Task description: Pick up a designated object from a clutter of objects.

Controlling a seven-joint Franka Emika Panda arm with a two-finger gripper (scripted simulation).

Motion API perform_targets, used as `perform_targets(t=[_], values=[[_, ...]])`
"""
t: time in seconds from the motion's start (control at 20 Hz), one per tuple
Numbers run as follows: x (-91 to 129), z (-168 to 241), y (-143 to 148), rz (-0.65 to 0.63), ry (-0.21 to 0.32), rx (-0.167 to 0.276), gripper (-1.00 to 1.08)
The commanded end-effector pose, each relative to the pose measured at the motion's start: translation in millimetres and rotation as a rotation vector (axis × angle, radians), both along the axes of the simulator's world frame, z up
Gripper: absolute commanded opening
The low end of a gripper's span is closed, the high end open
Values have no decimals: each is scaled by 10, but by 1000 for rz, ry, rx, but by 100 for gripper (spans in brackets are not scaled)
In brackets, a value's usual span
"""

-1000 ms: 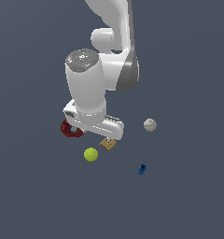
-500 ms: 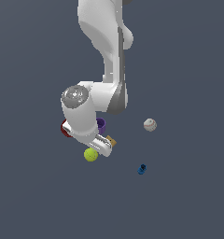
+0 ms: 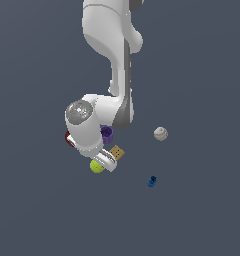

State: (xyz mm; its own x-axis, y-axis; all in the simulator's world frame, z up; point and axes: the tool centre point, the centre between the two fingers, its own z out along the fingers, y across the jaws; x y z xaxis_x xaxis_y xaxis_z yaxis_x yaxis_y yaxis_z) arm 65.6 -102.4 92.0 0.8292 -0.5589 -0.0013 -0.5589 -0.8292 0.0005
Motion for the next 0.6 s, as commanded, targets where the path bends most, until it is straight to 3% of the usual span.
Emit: perform_targets(t=[0.0,0.55], values=[[2,-12,2,0,-1,0,100],[-6,-465,-2,-3,-1,0,100]])
